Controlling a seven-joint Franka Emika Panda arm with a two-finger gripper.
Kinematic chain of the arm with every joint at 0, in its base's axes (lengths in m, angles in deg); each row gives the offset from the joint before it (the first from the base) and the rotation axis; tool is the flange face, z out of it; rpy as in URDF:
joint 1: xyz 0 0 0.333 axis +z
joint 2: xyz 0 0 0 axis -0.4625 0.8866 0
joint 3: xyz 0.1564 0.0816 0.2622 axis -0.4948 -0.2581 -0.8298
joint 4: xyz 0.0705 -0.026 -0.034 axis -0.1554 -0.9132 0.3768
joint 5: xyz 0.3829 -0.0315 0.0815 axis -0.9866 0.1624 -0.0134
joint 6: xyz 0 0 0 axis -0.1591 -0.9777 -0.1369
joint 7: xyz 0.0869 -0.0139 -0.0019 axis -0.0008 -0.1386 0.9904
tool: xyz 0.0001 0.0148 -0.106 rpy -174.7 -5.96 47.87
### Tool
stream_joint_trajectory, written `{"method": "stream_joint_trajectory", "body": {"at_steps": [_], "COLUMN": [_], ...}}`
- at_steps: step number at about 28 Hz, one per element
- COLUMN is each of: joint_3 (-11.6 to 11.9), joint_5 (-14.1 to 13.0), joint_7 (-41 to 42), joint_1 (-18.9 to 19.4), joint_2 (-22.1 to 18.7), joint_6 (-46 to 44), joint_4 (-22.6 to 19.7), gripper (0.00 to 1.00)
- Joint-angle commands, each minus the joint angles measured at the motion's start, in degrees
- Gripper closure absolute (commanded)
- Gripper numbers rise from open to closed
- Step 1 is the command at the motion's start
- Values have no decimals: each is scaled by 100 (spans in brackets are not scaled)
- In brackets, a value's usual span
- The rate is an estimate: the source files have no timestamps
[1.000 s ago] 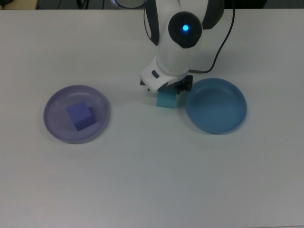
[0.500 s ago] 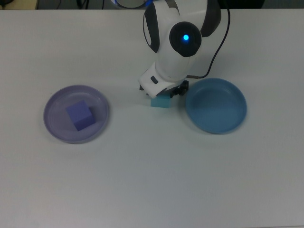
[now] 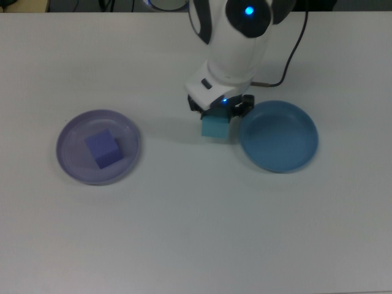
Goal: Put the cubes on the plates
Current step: 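Carry the cyan cube onto the blue plate and release it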
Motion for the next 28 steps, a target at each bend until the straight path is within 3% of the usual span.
{"method": "stream_joint_trajectory", "body": {"at_steps": [1, 8, 11, 13, 14, 15, 16, 19, 24, 27, 28], "joint_3": [-26, -26, -17, -17, -9, 0, 0, -9, -26, -17, 26], "joint_5": [36, 238, 527, 686, 730, 774, 818, 976, 862, 600, 390], "joint_7": [-570, -719, -1000, -1185, -1255, -1317, -1370, -1344, -1432, -1423, -1414], "joint_1": [575, 1085, 1191, 1191, 1191, 1191, 1199, 1200, 1191, 1156, 1138], "joint_2": [122, 236, 447, 605, 675, 746, 816, 808, 527, 343, 168], "joint_6": [107, 396, 739, 845, 872, 898, 933, 925, 679, 407, 345], "joint_4": [257, 311, 311, 311, 319, 328, 346, 346, 319, 346, 346], "gripper": [100, 100, 100, 91, 79, 57, 1, 0, 0, 0, 0]}}
